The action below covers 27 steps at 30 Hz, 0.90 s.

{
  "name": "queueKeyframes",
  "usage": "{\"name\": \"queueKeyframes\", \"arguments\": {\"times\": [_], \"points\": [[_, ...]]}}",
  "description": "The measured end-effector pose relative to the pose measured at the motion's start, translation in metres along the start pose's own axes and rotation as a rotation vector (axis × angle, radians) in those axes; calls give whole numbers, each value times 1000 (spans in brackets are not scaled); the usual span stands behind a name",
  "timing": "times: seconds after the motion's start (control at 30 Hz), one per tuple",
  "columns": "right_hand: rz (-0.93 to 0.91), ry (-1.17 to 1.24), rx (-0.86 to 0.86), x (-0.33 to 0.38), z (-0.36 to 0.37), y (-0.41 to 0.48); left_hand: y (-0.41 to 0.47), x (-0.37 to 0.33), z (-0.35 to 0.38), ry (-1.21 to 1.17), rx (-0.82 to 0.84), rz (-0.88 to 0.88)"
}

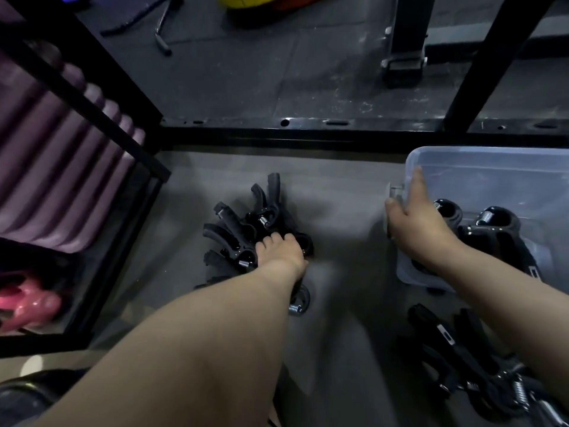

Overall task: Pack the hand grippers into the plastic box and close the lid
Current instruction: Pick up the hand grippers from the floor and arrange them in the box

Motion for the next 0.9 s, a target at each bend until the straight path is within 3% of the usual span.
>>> {"name": "queueKeyframes", "arguments": {"times": [0.13,0.43,0.57,0.7,0.8,0.9], "points": [[-6,18,-13,-1,0,1,0,-14,-1,23,3,12],[19,29,-21,-1,-3,1,11,-7,8,-42,111,-140],[20,18,-33,0,-4,-1,16,-14,4,8,6,-108],[23,21,-40,-1,-3,0,13,-47,-4,78,-111,41],[10,8,-33,0,-3,1,5,-62,-15,-89,-175,22],[-5,10,-36,1,-3,2,-2,-64,-38,-412,-242,-69]]}}
Point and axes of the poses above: each hand's wrist, its own y-axis towards the middle knuckle, its own z-axis out of the palm, x = y × z, the point moved 9 cm from there along y, towards the middle knuckle, and after that the axes turned 13 degrees about y, right-handed, at the moved point
